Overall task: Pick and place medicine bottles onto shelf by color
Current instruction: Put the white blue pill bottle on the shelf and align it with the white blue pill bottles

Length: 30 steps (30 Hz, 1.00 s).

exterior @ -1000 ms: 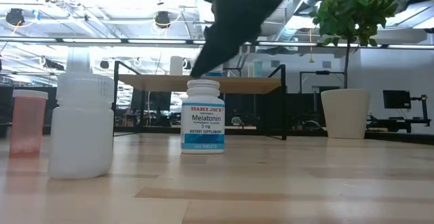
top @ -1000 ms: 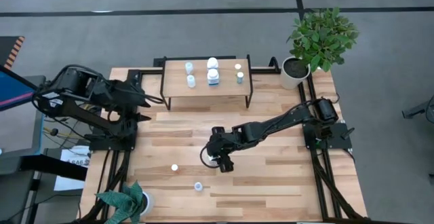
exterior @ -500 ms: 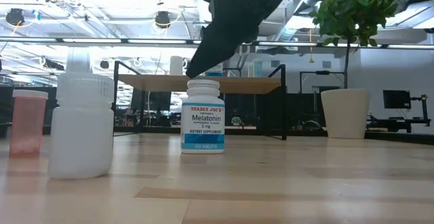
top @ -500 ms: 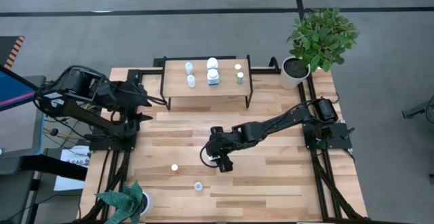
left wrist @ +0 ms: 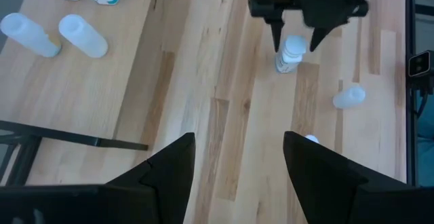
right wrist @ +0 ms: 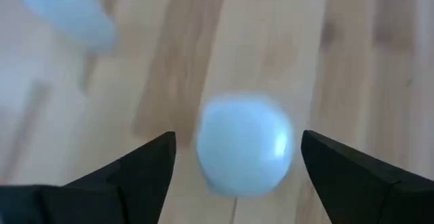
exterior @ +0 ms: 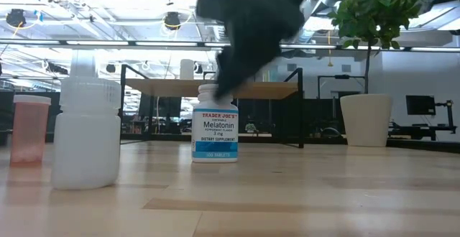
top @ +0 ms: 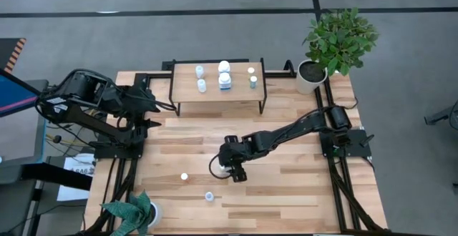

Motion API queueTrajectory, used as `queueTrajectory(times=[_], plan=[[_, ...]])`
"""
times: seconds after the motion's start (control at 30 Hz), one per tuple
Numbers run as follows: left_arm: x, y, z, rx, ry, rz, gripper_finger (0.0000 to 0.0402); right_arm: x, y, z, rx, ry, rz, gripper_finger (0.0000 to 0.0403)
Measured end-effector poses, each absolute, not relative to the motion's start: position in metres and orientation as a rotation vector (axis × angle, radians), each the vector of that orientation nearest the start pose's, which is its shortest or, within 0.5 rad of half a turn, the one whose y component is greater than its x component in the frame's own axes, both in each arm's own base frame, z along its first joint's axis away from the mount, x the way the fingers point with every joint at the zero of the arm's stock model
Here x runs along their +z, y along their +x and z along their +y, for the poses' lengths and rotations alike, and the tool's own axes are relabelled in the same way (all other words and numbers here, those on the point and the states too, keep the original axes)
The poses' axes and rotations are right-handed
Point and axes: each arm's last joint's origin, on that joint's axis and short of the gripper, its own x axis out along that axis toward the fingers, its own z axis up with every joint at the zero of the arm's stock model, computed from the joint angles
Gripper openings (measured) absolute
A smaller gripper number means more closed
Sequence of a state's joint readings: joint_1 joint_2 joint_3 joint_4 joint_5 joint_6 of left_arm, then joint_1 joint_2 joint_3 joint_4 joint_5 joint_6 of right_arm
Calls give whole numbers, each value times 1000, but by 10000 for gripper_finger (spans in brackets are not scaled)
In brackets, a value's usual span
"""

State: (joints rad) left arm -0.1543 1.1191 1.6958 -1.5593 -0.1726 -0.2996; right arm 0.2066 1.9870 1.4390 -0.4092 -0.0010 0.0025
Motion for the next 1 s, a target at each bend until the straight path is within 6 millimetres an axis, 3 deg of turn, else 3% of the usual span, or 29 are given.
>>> queueTrajectory(times=[0.43, 0.73, 1.0], plan=[[445, 130, -15, 159, -113, 954, 209, 191, 415, 86, 184, -98, 935, 304], [445, 130, -15, 160, -113, 954, 209, 191, 416, 84, 140, -77, 932, 298], [445, 130, -15, 159, -113, 954, 209, 190, 416, 78, 94, -10, 952, 218]])
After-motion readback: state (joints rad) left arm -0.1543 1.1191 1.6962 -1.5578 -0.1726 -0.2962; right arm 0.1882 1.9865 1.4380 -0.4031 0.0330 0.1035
